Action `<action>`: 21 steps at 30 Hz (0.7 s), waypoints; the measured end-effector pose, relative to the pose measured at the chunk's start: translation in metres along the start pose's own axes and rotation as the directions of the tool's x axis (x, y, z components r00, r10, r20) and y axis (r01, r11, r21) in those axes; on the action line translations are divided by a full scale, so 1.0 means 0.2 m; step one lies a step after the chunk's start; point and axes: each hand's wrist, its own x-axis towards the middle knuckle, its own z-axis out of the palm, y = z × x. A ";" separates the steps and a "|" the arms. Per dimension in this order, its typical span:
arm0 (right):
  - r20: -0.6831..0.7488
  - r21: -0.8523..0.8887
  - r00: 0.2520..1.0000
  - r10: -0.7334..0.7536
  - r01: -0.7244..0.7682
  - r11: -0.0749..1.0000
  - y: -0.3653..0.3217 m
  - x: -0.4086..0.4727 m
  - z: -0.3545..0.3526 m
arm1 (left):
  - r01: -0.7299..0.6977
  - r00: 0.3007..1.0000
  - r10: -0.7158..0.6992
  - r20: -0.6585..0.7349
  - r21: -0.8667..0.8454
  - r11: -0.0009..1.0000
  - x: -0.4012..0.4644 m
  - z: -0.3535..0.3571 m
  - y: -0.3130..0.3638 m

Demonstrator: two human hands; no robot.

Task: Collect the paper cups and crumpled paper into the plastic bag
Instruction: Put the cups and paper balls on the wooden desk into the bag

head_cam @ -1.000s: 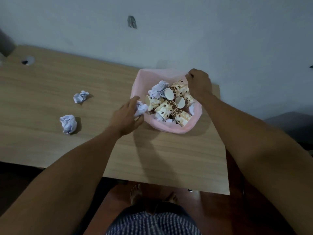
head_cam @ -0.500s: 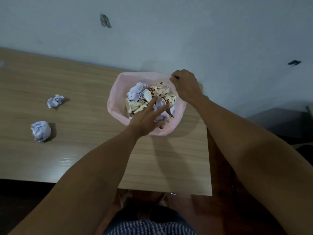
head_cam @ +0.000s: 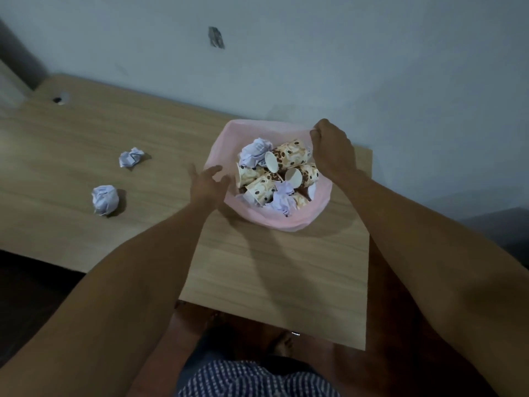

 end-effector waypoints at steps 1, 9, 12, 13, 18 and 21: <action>-0.004 -0.015 1.000 0.011 -0.011 1.000 -0.02 0.00 0.01 | 0.033 0.999 -0.032 0.038 -0.029 0.999 0.02 0.01 0.00; -0.114 -0.033 0.988 0.106 -0.110 0.993 -0.29 0.09 0.03 | -0.165 0.975 0.155 -0.160 -0.054 0.985 0.09 -0.20 0.07; -0.163 0.028 0.977 0.137 -0.134 0.991 -0.46 0.16 0.07 | -0.238 0.958 0.227 -0.173 -0.047 0.970 0.16 -0.39 0.03; -0.176 0.042 0.974 0.142 -0.137 0.990 -0.53 0.18 0.09 | -0.246 0.957 0.235 -0.172 -0.044 0.968 0.18 -0.45 0.01; -0.201 0.072 0.970 0.135 -0.123 0.990 -0.84 0.29 0.22 | -0.284 0.947 0.277 -0.161 -0.025 0.959 0.29 -0.71 -0.14; -0.171 0.030 0.976 0.136 -0.133 0.991 -0.98 0.33 0.32 | -0.279 0.954 0.269 -0.134 -0.060 0.958 0.31 -0.81 -0.25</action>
